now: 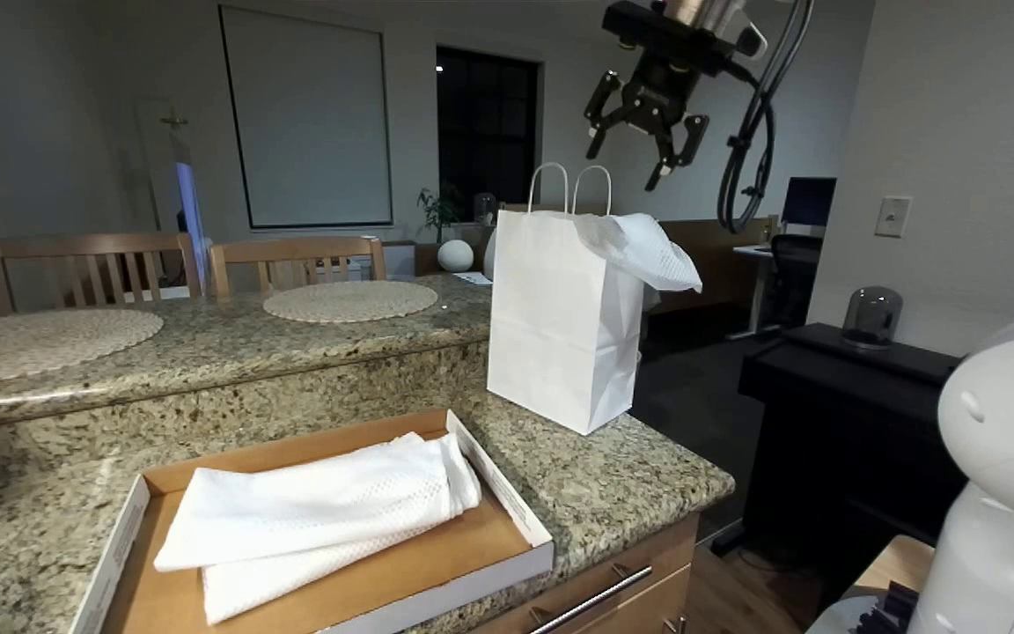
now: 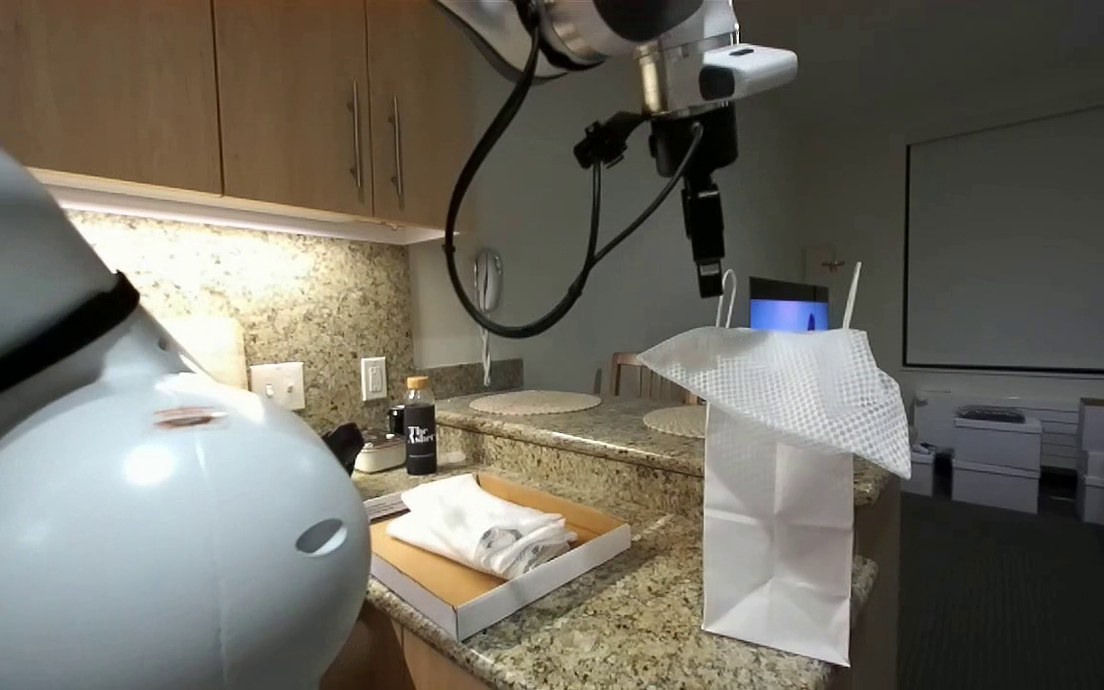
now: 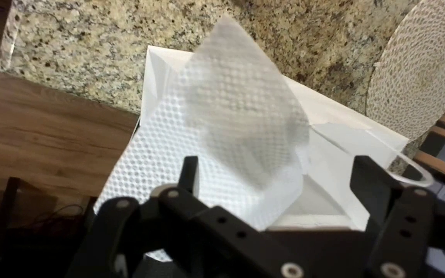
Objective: Pick one towel from the table and put it in the white bag.
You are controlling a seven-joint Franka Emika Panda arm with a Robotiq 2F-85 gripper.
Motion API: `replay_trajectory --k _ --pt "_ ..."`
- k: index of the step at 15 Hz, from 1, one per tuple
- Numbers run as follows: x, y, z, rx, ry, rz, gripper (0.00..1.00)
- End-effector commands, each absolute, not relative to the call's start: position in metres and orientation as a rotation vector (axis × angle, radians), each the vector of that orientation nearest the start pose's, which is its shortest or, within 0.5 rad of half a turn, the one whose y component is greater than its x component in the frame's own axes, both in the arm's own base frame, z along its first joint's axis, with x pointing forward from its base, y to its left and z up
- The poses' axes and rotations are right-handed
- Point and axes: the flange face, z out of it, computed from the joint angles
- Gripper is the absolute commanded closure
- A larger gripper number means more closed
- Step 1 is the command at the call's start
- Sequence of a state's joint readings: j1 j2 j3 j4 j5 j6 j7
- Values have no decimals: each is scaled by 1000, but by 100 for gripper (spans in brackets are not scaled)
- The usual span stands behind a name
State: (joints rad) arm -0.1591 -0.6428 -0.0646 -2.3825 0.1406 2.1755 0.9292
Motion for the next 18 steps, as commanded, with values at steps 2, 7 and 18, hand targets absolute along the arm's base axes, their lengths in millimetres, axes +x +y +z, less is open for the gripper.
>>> replay_trajectory --k 2,7,18 --pt "316 -100 528 -2146 1667 -531 0" --pt "280 -138 493 -2136 1650 -556 0" --pt "329 -141 495 -2152 1569 -863 0"
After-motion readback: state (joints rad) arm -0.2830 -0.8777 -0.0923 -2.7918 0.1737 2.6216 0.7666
